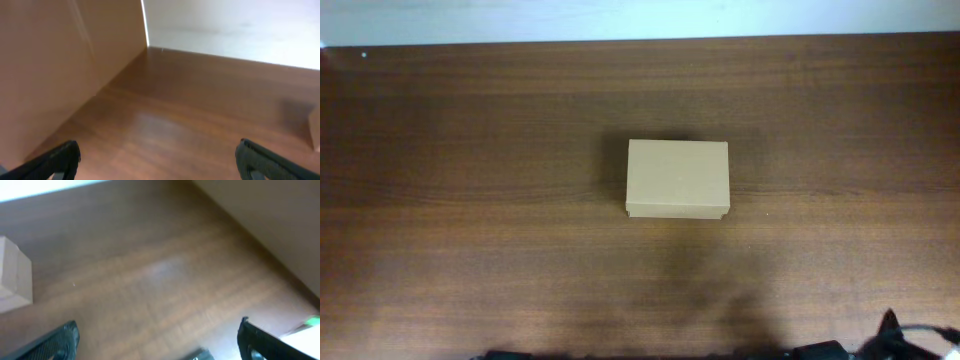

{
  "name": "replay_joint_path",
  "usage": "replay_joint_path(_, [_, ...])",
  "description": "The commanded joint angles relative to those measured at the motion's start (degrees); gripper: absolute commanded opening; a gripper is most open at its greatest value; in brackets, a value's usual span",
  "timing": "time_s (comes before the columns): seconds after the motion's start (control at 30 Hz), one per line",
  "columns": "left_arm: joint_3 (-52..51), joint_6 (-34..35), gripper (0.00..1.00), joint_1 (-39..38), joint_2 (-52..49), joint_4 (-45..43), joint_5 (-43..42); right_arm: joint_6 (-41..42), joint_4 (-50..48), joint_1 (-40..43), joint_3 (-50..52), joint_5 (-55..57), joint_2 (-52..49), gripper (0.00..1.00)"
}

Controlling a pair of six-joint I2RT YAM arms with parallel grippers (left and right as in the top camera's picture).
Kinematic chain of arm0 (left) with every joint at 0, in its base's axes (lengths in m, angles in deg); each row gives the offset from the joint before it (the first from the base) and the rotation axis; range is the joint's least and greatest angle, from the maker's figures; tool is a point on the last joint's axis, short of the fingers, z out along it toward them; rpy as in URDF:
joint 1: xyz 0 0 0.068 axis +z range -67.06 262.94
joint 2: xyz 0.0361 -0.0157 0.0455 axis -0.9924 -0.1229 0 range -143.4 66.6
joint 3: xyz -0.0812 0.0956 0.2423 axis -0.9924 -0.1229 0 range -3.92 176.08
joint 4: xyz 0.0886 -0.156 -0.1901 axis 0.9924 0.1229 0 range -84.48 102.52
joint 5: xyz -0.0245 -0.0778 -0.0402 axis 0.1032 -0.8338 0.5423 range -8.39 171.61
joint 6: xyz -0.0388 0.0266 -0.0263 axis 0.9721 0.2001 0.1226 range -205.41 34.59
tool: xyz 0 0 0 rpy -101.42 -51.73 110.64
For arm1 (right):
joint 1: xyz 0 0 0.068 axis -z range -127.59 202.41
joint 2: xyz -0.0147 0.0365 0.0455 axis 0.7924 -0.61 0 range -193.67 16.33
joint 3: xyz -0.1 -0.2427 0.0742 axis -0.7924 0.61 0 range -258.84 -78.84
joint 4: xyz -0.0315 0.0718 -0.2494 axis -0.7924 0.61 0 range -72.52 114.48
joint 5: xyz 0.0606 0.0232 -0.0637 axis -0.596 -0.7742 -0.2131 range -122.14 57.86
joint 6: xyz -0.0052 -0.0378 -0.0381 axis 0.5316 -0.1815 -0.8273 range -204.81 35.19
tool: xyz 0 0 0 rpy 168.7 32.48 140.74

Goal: Pack container

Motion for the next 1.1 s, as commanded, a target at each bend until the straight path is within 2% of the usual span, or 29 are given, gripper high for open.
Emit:
replay_joint_path(0.0, [-6.4,3.2,0.99,0.1,0.2,-5.9,0.5,-6.8,-5.3,0.2,1.4,-3.7,0.0,0.99])
replay_joint_path(0.17, [-13.2,3.2,0.99,0.1,0.2,-21.6,-3.4,-23.3,-15.5,0.3,2.5,-15.7,0.0,0.99])
replay_joint_path(0.27, [-17.8,3.2,0.99,0.1,0.2,-26.6,-4.3,-29.3,-18.3,0.3,5.4,-16.4,0.0,0.99])
replay_joint_path(0.4, [-25.4,3.2,0.99,0.1,0.2,-32.4,-6.1,-29.3,-24.4,0.3,10.8,-17.2,0.0,0.99])
replay_joint_path(0.6, [-35.8,4.6,0.99,0.1,0.2,-46.5,-6.1,-28.6,-32.6,0.3,18.8,-17.0,0.0,0.99])
replay_joint_path(0.7, [-38.9,6.0,0.99,0.1,0.2,-51.0,-6.1,-23.9,-35.4,0.3,22.1,-15.5,0.0,0.99])
replay_joint_path(1.07, [-40.7,6.0,0.99,0.2,0.2,-52.2,-6.1,-23.7,-37.7,0.3,22.6,-14.0,0.0,0.99])
